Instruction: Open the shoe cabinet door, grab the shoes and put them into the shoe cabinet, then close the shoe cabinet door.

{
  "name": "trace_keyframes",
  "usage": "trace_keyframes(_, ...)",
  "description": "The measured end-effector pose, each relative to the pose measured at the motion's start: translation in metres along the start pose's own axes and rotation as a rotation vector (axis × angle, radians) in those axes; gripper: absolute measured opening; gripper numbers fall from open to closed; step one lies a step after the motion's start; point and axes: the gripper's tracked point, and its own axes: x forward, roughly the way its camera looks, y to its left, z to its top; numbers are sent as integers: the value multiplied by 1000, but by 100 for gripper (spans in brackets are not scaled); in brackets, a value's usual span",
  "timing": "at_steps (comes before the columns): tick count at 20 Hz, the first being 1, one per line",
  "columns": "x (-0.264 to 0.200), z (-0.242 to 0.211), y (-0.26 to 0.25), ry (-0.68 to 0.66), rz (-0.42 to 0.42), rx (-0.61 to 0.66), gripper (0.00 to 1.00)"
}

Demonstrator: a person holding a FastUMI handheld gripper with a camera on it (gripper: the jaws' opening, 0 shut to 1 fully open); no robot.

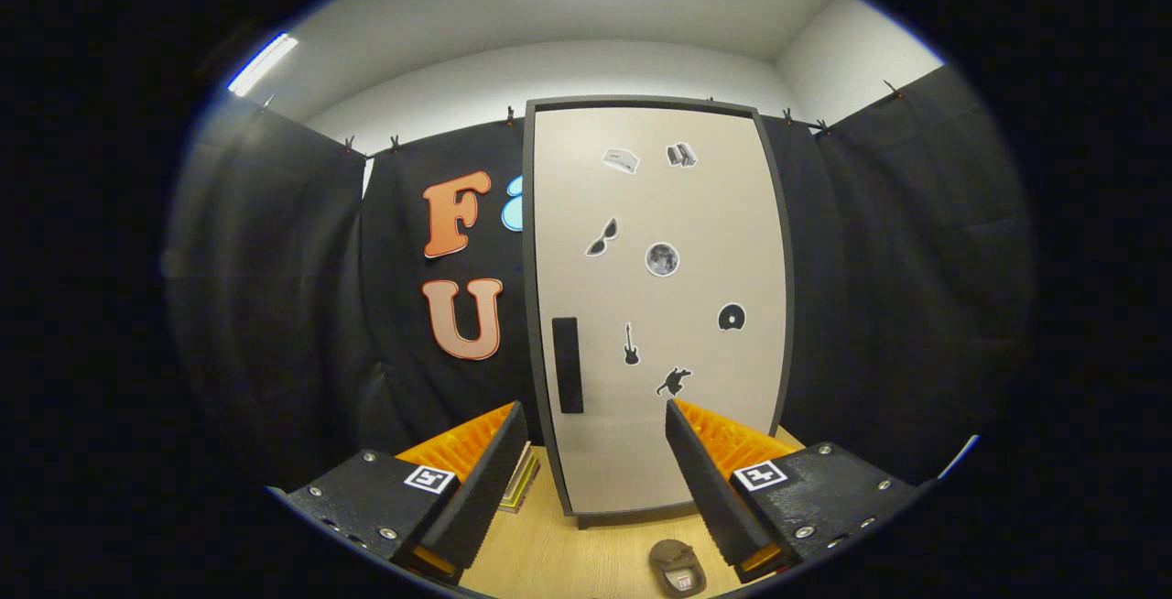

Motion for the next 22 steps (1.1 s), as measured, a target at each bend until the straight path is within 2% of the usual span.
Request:
trace_keyframes(7, 74, -19, 16, 1, 18, -64, 94)
trace_keyframes(13, 131, -28, 31, -11, 45, -86, 88)
trace_keyframes(22, 190, -43, 35, 18, 38, -72, 65)
